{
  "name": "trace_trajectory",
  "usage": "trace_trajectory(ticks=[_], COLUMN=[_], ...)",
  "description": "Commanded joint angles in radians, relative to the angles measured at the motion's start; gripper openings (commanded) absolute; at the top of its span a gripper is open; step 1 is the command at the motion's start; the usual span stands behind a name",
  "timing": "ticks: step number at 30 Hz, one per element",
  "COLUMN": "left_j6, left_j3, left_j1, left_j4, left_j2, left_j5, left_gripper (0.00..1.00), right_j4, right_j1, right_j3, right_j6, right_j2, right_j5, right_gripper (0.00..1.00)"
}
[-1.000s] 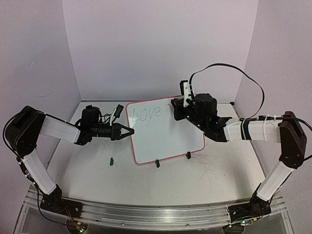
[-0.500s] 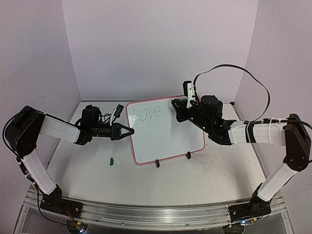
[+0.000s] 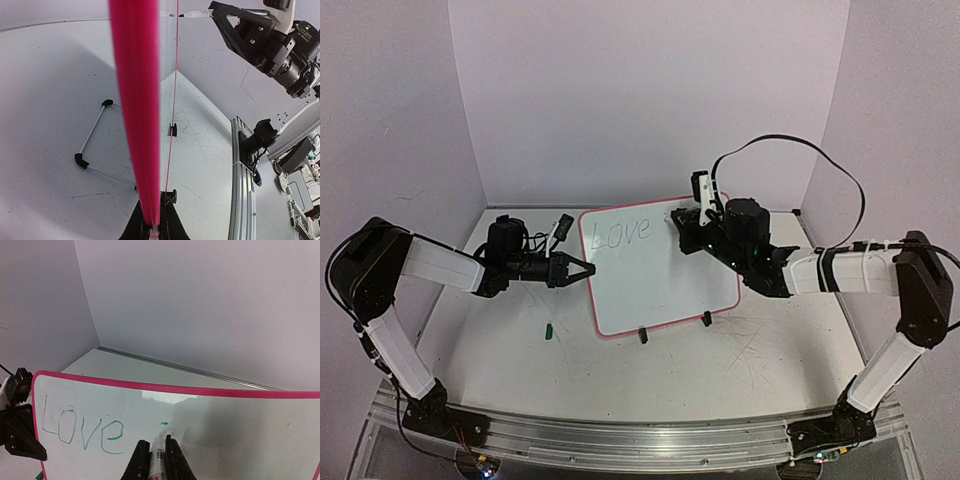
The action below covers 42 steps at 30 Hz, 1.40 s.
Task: Write a sentence on the whiteboard
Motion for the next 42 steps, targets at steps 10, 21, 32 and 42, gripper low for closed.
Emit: trace_trajectory(ticks=[10,21,32,42], left_j6=[0.060,0.060,0.060,0.060], left_j3=[0.036,0.033,0.035,0.028], left_j1=[0.006,0.006,0.006,0.006], left_j4=[-0.020,-0.021,-0.021,-0.023], left_j2=[-0.002,-0.008,-0.008,-0.013], left_j5=[-0.104,-0.105,-0.102,-0.105], left_gripper=[0.00,0.00,0.00,0.00], right_j4=[-0.032,-0.053,-0.061,-0.004], right_j1=[-0.006,0.003,0.029,0.025], right_j3=[0.037,-0.010,-0.028,-0.046], right_j6=[-0.005,0.023,0.049,0.077], right_j2=[0.019,0.013,0.010,-0.066], right_j5=[0.035,0.038,0.037,0.010], right_gripper=[0.00,0.00,0.00,0.00])
